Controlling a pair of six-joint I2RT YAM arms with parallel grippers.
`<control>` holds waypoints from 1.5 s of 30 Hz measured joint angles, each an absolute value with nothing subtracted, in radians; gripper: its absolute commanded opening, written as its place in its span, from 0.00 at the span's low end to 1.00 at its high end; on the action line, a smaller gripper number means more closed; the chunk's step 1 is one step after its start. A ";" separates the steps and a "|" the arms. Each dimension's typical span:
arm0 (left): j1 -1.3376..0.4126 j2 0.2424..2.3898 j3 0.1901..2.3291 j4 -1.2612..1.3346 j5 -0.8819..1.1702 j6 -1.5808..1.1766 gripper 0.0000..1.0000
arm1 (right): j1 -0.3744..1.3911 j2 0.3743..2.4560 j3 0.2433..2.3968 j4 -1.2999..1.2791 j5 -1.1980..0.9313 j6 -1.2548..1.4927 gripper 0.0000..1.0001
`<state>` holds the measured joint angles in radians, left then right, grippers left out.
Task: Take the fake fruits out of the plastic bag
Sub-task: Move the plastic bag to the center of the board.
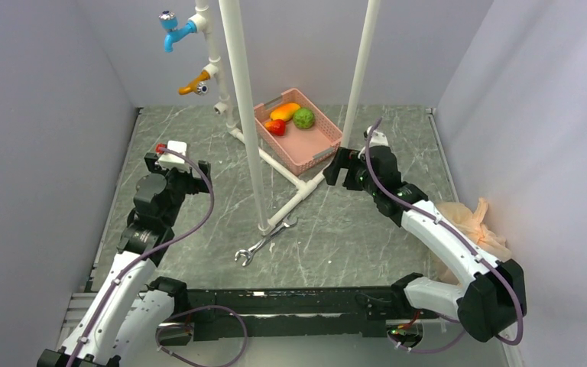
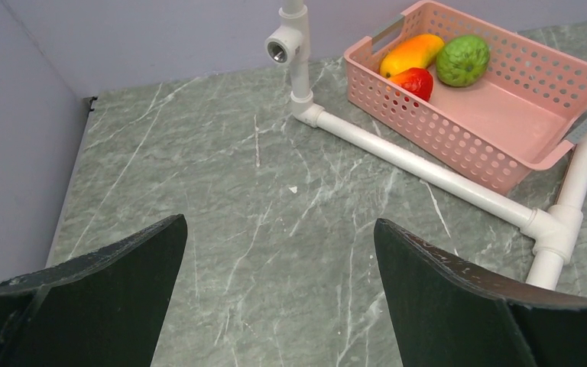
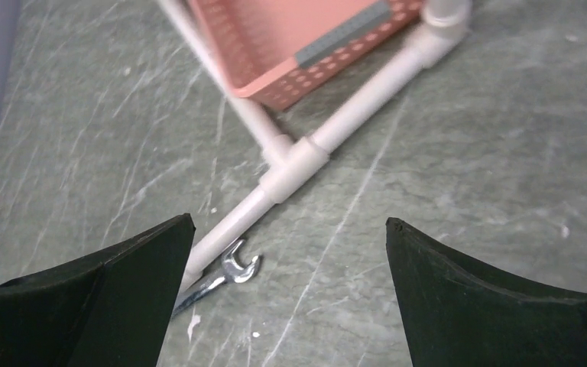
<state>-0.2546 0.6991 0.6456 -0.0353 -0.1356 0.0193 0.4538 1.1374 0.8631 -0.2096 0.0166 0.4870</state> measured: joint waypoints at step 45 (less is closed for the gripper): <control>-0.327 0.719 0.685 -0.095 -0.146 0.039 0.99 | -0.130 1.118 0.829 -0.794 0.994 1.205 0.99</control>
<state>-0.3275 0.7189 0.6853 -0.0948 -0.1459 0.0391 -0.1299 1.1175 0.8288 -0.7937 0.9939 1.2045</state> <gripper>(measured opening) 0.994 0.991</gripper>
